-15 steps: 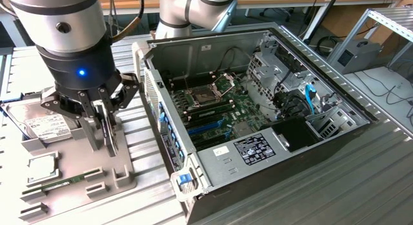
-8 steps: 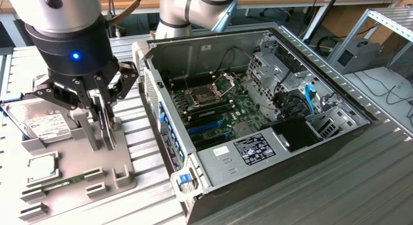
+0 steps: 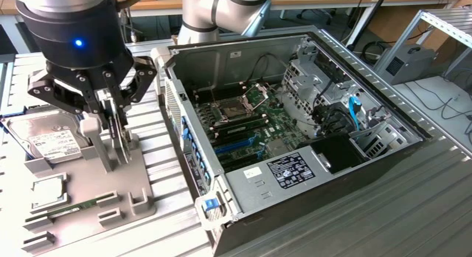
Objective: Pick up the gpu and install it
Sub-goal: 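Pick up the gpu and move the gpu toward the slot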
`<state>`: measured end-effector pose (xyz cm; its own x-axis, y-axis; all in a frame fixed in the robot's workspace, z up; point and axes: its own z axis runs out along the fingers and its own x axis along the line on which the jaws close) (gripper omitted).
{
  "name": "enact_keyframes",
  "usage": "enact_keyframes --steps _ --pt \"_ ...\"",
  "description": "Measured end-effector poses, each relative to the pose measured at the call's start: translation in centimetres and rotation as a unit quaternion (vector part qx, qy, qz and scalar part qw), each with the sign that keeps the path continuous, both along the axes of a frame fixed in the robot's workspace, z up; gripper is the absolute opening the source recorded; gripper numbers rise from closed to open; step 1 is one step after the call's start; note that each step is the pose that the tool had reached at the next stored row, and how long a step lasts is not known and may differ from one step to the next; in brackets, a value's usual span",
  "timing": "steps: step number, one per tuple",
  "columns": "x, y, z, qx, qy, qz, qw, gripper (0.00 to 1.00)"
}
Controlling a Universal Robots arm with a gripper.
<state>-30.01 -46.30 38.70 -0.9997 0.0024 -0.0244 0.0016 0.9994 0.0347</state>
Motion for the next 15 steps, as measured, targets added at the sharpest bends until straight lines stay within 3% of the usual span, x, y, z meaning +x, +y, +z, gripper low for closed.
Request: enact_keyframes --steps 15 --pt "0.0 0.11 3.44 -0.0023 0.0 -0.001 1.0 0.27"
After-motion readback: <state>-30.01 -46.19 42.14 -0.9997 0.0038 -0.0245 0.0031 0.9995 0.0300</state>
